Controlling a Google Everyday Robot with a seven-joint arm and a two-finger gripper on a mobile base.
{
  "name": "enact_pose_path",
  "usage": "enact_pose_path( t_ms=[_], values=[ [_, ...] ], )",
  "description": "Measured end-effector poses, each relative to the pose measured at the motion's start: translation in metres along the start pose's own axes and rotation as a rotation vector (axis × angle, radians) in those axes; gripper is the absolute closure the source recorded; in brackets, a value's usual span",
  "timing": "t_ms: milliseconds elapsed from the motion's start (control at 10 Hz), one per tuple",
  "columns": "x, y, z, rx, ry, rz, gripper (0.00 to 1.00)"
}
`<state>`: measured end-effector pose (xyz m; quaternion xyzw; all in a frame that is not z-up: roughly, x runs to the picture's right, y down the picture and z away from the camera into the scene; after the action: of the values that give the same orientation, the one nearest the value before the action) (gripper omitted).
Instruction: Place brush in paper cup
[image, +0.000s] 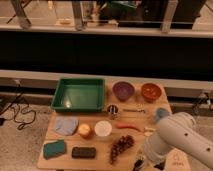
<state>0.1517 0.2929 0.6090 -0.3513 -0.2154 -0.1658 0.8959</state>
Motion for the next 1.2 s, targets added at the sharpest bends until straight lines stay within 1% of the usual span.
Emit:
enact_pose_path(
  t_ms=[100,300,1000,1100,1200],
  values=[
    [-0.002,-0.009,-0.004,0.003,-0.002,-0.006,0.90],
    [-0.001,-0.006,-0.005,0.000,-0.001,0.000,0.90],
    [-0.002,-0.008,-0.005,-0.001,0.000,-0.004,0.90],
    [-0.003,-0.013,-0.004,-0.003,0.003,-0.012,0.90],
    [-0.008,-0.025,-0.002,-0.002,0.005,-0.025,0.90]
  ],
)
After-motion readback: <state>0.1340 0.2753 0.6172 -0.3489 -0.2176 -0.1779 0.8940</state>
